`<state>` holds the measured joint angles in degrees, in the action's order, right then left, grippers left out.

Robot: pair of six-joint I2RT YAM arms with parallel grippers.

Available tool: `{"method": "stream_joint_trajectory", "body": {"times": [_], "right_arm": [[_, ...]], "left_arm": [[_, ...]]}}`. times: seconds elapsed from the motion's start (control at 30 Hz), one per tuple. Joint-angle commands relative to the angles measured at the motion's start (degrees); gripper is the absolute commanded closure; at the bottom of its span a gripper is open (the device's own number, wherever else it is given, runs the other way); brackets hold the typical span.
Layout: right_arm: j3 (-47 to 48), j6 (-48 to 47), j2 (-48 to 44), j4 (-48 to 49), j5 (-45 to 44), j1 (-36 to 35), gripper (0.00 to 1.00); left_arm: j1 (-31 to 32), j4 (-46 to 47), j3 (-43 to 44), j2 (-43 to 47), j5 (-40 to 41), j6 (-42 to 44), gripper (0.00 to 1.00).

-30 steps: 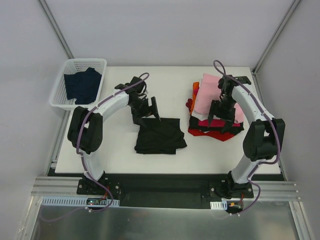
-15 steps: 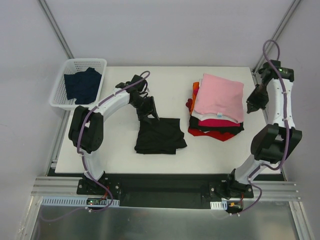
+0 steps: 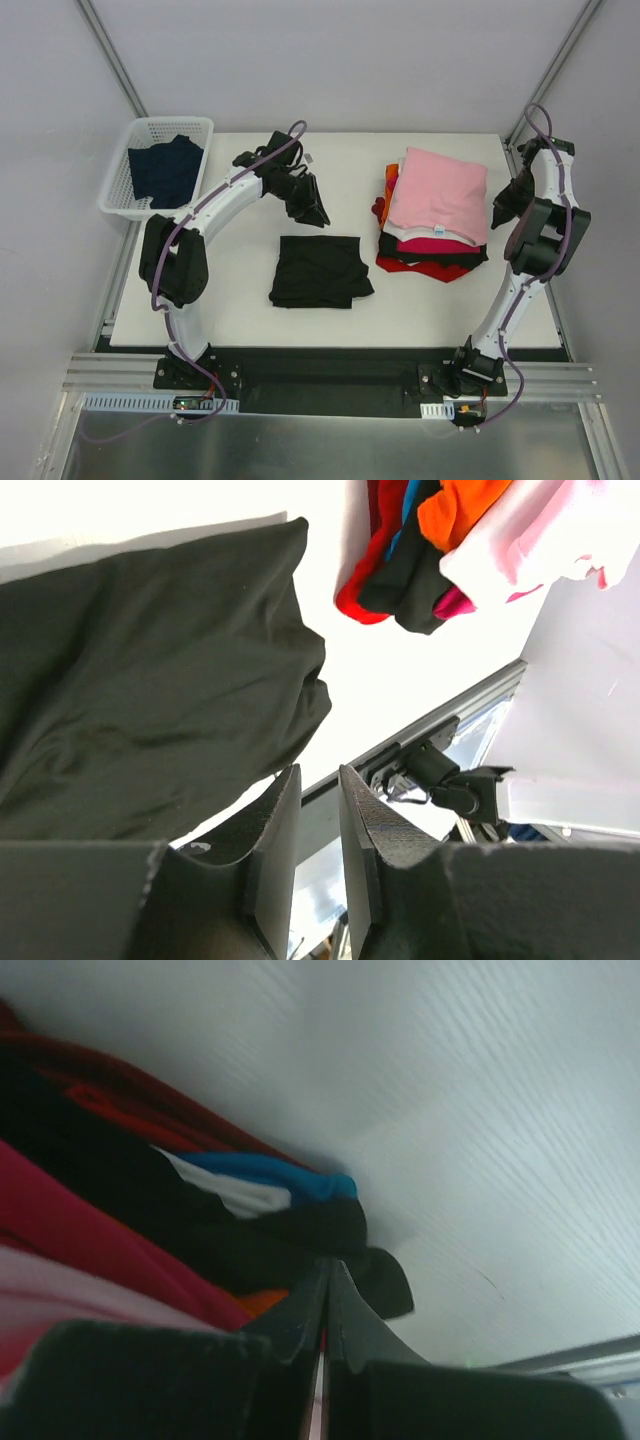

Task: Fold and stack the t-shirts
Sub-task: Put the neatly folded tshirt into the corner of the board with the right arm

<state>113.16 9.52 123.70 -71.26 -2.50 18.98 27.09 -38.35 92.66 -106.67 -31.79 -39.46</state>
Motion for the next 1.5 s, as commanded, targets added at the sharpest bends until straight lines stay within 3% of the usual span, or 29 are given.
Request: {"method": "stream_joint_trajectory", "body": {"times": [0.0,0.23,0.5,0.87,1.07,1.13,1.2,1.27,1.37,1.4,1.47], "right_arm": [[5.3,-0.3,2.6,4.3,8.5,0.0,0.99],[5.9,0.7,5.2,13.0,20.5,0.0,0.99],[6.6,3.8,6.7,21.8,28.4,-2.4,0.99],[9.2,7.6,8.3,25.7,33.8,-3.9,0.99],[4.5,5.3,4.5,23.1,27.8,-3.2,0.99],[0.7,3.8,0.9,20.5,19.6,-2.6,0.81],[-2.6,2.4,-3.8,20.1,12.8,-2.2,0.51],[-6.6,1.5,-6.8,19.9,9.0,-1.8,0.47],[-12.9,0.7,-13.5,19.8,0.3,-1.3,0.23],[-14.7,0.5,-15.7,20.6,-3.3,-1.2,0.10],[-20.3,-0.9,-22.6,22.6,-6.4,-0.8,0.02]], "left_arm": [[0.4,-0.9,-1.7,1.0,-1.9,0.3,0.78],[0.5,-0.9,-8.8,3.8,-1.1,1.6,0.77],[0.5,-0.9,-8.9,4.1,-0.8,1.8,0.76],[1.1,-0.9,-9.8,4.6,0.1,1.2,0.74],[1.6,-0.9,-9.0,4.5,0.8,0.9,0.73],[1.6,-0.9,-8.6,4.4,1.0,0.9,0.73],[1.6,-0.9,-8.1,4.3,1.8,1.0,0.70],[1.6,-0.9,-7.8,4.4,2.3,1.1,0.65],[1.4,-0.9,-7.2,5.1,3.5,0.9,0.31],[1.1,-1.0,-7.2,5.8,4.1,0.7,0.15],[0.6,-0.9,-7.7,6.7,5.7,0.4,0.06]]}}
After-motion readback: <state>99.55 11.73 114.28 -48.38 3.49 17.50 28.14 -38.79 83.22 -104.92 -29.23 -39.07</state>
